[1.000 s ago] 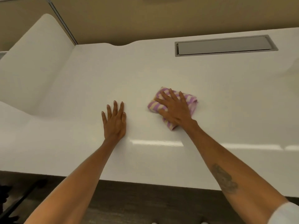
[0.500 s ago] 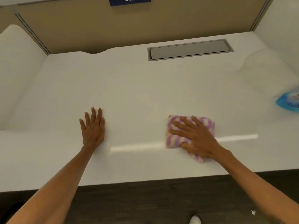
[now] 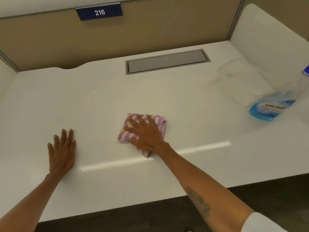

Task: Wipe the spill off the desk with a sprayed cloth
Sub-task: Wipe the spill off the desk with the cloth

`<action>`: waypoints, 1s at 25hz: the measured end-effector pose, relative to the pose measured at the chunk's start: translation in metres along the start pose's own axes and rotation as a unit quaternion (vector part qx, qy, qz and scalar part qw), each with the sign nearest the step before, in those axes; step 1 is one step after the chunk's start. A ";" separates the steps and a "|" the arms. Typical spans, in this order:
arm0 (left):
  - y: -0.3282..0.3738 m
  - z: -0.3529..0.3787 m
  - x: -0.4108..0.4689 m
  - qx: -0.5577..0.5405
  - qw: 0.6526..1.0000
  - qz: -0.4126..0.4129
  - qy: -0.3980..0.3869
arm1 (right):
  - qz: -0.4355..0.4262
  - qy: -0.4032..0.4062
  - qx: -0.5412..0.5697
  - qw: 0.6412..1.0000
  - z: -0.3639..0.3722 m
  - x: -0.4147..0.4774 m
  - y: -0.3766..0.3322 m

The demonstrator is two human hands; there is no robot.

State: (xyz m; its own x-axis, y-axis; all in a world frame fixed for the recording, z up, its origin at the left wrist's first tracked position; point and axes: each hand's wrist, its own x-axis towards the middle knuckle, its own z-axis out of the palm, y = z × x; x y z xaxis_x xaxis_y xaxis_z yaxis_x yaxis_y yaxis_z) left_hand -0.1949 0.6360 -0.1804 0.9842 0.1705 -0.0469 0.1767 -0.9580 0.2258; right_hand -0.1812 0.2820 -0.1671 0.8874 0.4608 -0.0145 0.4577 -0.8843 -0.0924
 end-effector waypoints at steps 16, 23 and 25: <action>0.011 -0.001 -0.001 -0.008 1.000 -0.016 0.005 | 0.305 0.090 0.006 0.948 -0.009 -0.089 0.211; 0.013 -0.003 0.001 -0.027 0.999 -0.027 0.002 | 0.294 0.118 0.027 0.948 -0.010 0.048 0.202; 0.014 -0.004 0.000 -0.032 0.999 -0.029 0.006 | 0.263 0.111 0.035 0.958 -0.008 0.075 0.186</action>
State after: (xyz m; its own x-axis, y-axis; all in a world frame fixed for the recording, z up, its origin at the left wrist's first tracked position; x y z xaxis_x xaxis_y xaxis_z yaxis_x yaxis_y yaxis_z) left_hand -0.1919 0.6233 -0.1730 0.9724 0.2276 -0.0508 0.2325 -0.9297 0.2856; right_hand -0.0289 0.1520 -0.1770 0.9876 -0.0806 0.1348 -0.0529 -0.9788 -0.1976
